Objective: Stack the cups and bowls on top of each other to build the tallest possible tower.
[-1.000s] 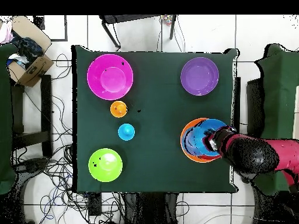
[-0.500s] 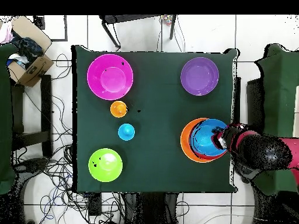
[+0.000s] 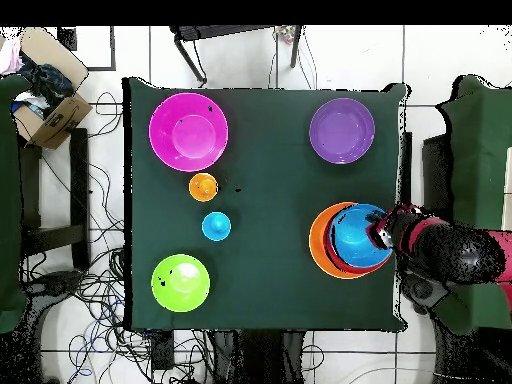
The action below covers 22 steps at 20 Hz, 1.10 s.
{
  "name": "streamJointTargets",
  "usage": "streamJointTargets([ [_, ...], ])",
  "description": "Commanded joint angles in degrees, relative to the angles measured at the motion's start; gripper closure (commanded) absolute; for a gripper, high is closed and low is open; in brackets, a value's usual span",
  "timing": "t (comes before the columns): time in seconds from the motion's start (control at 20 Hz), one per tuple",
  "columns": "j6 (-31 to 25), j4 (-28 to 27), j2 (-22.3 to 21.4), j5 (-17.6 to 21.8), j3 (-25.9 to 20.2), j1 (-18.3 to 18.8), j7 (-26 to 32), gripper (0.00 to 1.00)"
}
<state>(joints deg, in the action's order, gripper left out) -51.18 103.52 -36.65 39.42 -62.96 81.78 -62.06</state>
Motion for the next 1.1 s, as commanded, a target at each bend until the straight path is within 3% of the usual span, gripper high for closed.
streamJointTargets([
  [0.05, -3.67, -3.86, 3.32, 5.63, 2.3, -1.49, 20.8, 1.0],
  [0.7, -5.54, -5.15, 2.22, 9.54, 4.7, -3.31, 20.74, 1.0],
  [1.1, -4.1, -3.18, 1.77, 10.88, 5.12, -3.02, 18.94, 1.0],
])
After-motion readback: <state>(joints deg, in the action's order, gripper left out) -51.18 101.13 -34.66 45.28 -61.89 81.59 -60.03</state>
